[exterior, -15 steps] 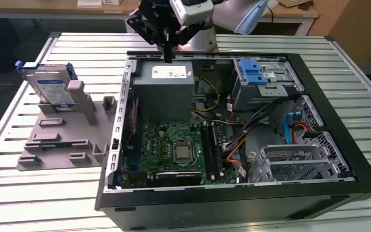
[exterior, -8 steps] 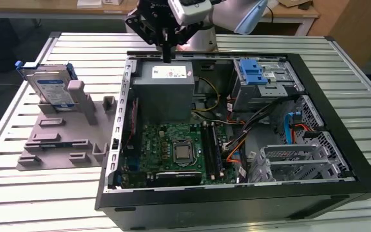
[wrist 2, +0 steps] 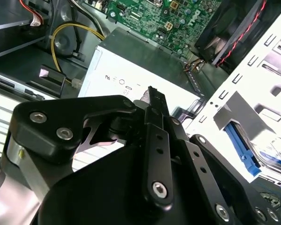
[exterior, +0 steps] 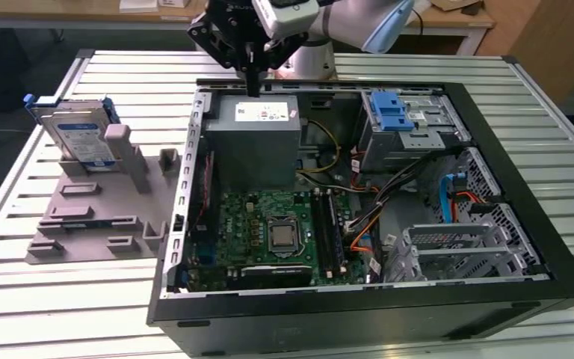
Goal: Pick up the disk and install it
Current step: 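Reach for the disk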
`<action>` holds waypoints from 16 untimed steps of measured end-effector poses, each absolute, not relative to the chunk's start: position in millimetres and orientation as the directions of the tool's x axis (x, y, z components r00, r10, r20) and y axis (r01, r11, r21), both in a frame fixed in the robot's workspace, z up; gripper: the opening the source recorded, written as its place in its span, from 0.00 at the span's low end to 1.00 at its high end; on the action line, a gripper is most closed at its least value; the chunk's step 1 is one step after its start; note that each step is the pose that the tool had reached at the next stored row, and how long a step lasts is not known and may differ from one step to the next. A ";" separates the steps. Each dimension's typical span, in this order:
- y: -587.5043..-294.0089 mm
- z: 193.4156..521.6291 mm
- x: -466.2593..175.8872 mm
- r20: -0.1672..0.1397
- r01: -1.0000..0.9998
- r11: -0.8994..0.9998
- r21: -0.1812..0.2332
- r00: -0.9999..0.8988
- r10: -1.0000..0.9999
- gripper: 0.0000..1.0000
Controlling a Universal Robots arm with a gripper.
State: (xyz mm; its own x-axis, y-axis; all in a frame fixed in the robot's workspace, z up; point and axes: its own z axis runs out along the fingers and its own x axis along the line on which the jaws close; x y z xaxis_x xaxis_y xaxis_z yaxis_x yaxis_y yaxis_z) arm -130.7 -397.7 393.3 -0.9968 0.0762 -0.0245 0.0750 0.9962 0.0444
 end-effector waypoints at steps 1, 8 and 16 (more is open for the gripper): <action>-397.6 393.3 -131.1 -0.024 0.075 0.996 0.044 -0.997 0.076 0.11; -397.7 393.3 -132.0 -0.024 0.075 0.996 0.044 -0.997 0.076 0.11; -397.6 393.3 -133.7 -0.024 0.075 0.996 0.044 -0.997 0.076 0.11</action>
